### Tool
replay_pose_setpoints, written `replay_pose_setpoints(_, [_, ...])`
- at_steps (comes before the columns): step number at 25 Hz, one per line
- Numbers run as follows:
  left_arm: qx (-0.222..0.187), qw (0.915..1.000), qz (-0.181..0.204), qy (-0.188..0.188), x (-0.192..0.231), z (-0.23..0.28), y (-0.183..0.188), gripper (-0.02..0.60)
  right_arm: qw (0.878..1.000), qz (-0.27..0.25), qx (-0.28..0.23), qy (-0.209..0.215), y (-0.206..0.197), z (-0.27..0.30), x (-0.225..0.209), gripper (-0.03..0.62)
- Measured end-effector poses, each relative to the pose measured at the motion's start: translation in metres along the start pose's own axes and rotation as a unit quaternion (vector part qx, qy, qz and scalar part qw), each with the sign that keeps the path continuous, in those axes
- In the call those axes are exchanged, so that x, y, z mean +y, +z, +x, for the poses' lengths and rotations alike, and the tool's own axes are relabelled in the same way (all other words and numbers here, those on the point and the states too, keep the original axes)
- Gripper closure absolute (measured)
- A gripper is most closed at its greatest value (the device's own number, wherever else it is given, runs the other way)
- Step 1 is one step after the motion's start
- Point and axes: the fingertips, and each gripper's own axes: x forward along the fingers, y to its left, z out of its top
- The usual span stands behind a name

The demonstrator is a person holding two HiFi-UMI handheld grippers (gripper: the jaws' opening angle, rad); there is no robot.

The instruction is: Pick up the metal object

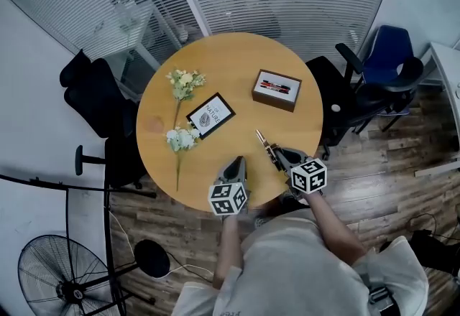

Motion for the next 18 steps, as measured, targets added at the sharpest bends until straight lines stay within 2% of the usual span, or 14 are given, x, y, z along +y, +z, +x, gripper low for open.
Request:
replay_pose_setpoints(7, [-0.015,0.9998,0.007,0.005,-0.0010,-0.0024,0.0058,0.572,1.000,-0.002,0.003,0.002,-0.0004,0.0005,0.0010,0.592])
replay_pose_setpoints(12, [-0.013,0.9999,0.010,0.005,-0.0004,-0.0025,0.0045,0.572,1.000,-0.028,0.000,-0.009,0.0015,-0.0006,-0.0001,0.592])
replay_pose_setpoints(18, [-0.013,0.9998,0.011,0.006,0.0001,-0.0014,0.0047,0.572,1.000,-0.012,-0.008,-0.006,0.0039,-0.0015,-0.0022,0.592])
